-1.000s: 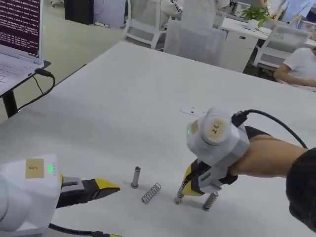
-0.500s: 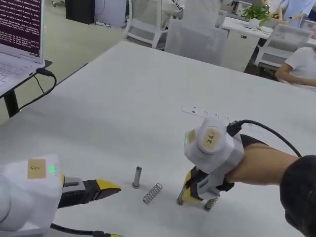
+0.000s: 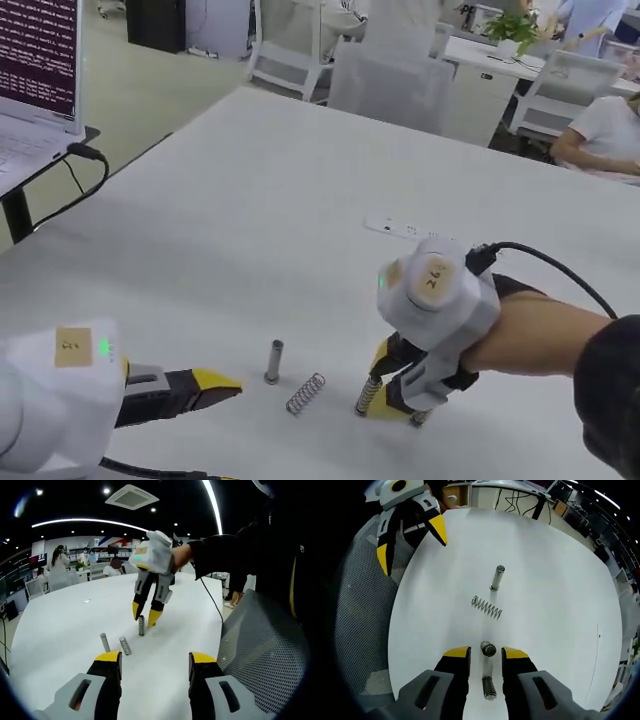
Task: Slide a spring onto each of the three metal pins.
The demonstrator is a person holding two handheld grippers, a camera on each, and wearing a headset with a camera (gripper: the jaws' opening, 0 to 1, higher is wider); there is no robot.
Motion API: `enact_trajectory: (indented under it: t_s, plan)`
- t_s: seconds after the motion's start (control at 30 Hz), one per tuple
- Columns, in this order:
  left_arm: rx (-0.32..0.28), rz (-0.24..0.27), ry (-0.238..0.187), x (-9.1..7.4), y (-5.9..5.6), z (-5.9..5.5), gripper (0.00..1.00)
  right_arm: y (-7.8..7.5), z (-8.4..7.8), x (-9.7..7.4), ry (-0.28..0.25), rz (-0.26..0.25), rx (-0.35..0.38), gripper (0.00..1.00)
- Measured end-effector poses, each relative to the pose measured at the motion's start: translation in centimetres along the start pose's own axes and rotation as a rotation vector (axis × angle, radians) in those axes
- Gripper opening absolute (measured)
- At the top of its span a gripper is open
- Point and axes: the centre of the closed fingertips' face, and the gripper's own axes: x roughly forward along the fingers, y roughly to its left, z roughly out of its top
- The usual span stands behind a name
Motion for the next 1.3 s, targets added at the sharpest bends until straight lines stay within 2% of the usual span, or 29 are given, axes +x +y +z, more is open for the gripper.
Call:
enact_trajectory:
  t_s: [0.3, 0.5, 0.73, 0.97, 1.07, 1.2, 1.3]
  plan:
    - [0.013, -0.03, 0.029, 1.2, 0.3, -0.6, 0.47, 0.4, 0.2, -2.2, -0.033, -0.043, 0.017, 0.25]
    - [0.016, -0.049, 0.038, 2.3, 0.8, -1.0, 0.45, 0.7, 1.3, -5.0, -0.111, -0.099, 0.033, 0.24]
    - [0.028, -0.069, 0.073, 3.9, 0.9, -2.0, 0.44, 2.3, 1.7, -6.5, -0.158, -0.121, 0.047, 0.21]
    - [0.03, -0.021, 0.091, 5.7, 2.3, -2.7, 0.41, 3.7, 1.7, -7.2, -0.173, -0.133, 0.053, 0.19]
    - [0.053, 0.027, 0.112, 6.4, 3.5, -3.2, 0.37, 4.2, 1.7, -7.3, -0.189, -0.128, 0.067, 0.18]
    - [0.02, 0.034, 0.108, 7.0, 4.1, -3.1, 0.32, 4.6, 1.5, -7.1, -0.19, -0.117, 0.077, 0.17]
    - [0.035, 0.045, 0.106, 7.5, 4.5, -3.0, 0.29, 4.3, 1.1, -7.2, -0.187, -0.126, 0.089, 0.17]
